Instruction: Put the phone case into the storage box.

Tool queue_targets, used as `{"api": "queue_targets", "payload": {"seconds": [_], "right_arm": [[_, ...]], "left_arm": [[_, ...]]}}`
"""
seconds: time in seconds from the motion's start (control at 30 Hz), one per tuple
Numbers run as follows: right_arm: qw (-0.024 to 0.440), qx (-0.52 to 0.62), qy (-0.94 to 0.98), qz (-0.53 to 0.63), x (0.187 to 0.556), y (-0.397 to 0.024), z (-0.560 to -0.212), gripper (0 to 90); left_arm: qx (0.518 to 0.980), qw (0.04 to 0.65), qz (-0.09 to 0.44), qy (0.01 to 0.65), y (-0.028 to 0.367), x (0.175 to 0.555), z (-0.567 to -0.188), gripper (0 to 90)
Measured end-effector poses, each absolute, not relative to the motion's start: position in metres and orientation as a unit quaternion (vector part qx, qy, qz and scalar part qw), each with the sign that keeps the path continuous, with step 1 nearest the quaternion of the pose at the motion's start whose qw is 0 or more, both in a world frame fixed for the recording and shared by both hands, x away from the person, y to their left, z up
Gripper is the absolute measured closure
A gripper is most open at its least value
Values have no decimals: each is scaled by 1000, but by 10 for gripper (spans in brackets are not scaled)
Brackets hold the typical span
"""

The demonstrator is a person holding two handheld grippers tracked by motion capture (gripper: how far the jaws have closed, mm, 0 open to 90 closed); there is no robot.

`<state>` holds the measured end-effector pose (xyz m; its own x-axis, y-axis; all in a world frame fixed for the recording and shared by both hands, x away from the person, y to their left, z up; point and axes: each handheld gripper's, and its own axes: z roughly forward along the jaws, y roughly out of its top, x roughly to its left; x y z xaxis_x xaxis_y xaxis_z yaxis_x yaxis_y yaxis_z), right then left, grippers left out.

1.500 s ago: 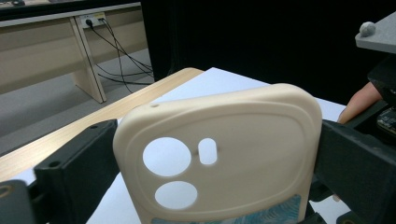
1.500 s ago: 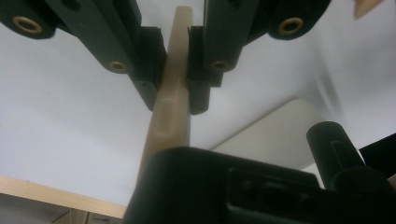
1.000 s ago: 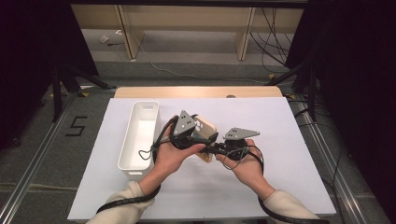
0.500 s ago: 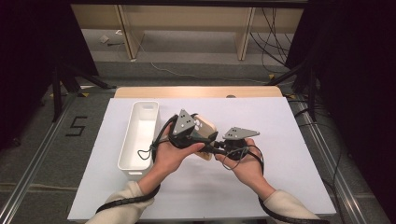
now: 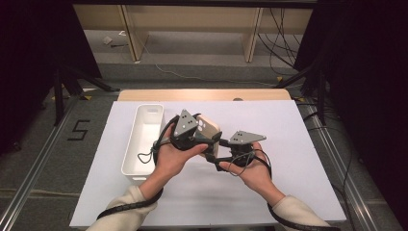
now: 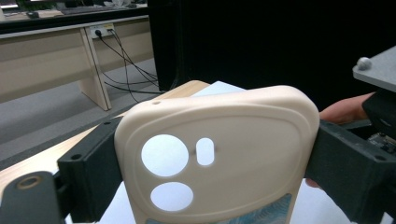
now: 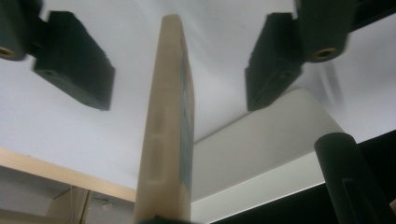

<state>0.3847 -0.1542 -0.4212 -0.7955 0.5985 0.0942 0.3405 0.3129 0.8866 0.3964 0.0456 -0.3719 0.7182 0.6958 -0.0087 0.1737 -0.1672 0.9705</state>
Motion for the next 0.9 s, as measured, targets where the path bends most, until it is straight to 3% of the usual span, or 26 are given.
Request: {"api": "queue_targets", "payload": {"seconds": [0.07, 0.9], "right_arm": [[129, 288, 800, 510, 385, -154, -422, 165], [141, 269, 802, 515, 381, -180, -417, 28]], "left_arm": [[727, 573, 230, 300, 47, 397, -371, 103], [708, 583, 250, 311, 65, 399, -354, 103]]}}
